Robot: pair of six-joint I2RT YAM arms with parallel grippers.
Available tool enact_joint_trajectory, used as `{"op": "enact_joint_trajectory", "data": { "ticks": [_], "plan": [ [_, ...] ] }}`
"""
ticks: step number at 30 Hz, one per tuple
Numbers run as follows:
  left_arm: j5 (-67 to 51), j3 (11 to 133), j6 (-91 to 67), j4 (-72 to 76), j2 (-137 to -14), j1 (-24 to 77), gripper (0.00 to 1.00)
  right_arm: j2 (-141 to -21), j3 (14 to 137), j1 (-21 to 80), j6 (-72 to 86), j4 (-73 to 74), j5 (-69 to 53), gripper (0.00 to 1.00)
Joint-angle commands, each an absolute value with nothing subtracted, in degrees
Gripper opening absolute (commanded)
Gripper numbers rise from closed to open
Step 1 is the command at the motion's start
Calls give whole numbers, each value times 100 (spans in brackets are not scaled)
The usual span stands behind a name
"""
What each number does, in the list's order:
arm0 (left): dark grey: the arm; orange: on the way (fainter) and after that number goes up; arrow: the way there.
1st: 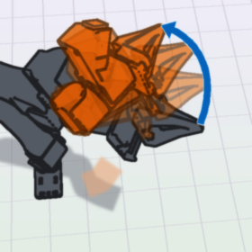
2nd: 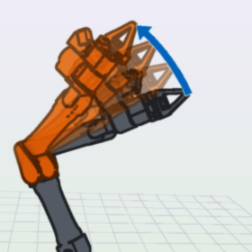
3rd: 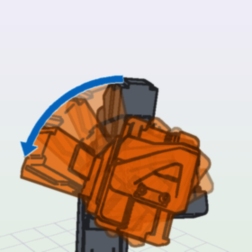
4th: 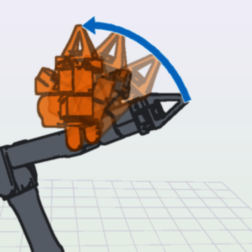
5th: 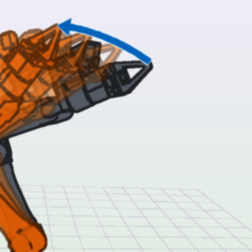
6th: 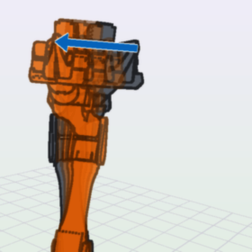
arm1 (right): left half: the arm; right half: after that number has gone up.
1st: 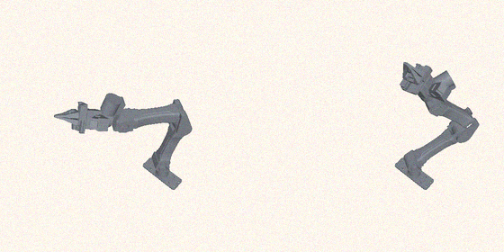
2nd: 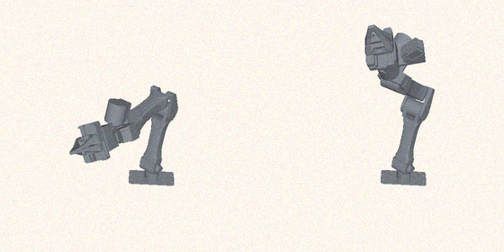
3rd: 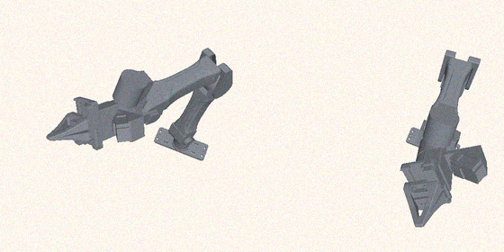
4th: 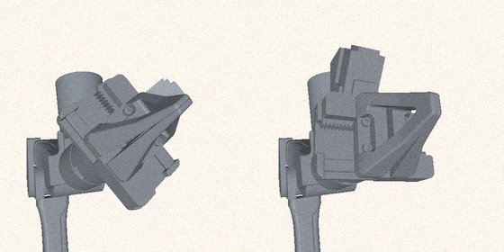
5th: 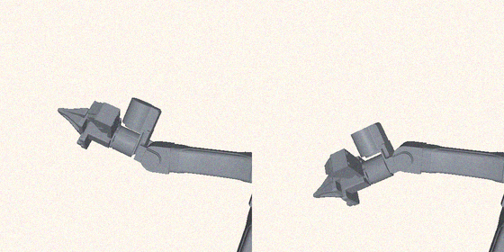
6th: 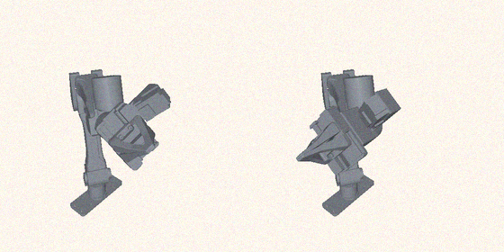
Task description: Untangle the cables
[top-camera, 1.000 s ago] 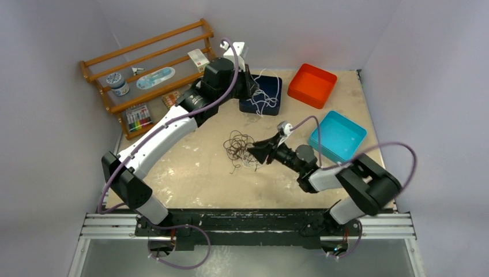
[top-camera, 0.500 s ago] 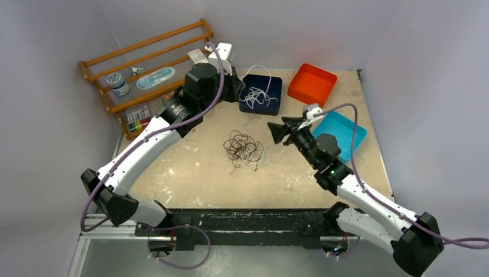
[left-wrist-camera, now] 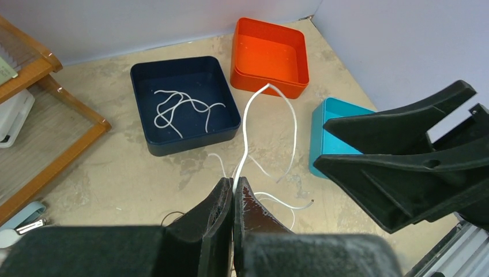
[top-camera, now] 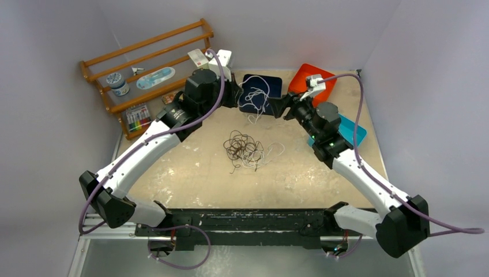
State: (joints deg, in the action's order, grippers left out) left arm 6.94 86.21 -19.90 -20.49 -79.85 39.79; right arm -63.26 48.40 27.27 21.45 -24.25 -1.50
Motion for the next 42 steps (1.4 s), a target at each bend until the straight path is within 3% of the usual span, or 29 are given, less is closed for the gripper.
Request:
{"op": "enact_joint_trajectory", "data": {
  "ticks": [1,9,13,26,30,37,42],
  "plan": [
    [643,8557,-1969,-1656,-7775,3942,0,-6540,5295,2712,2480,-2749,-695,65],
    [472,8460,-2035,-1538,-7767,3941,0,-7066,5434,2688,2848,-3080,-899,64],
    [393,8388,-2089,-1441,-7716,3947,0,-7415,5498,2646,3014,-3333,-1133,57],
    [482,8105,-2131,-1379,-7538,3948,0,-7201,5495,2645,2785,-3336,-778,2],
    [589,7950,-2160,-1371,-7530,3938,0,-6978,5647,2645,2590,-3206,-732,0],
    [509,7762,-2285,-1325,-7623,3943,37,-6864,6249,2637,2385,-2726,-656,0],
    [711,7550,-2269,-1361,-7445,3942,50,-6938,6671,2605,2094,-2349,-344,0]
  ]
}}
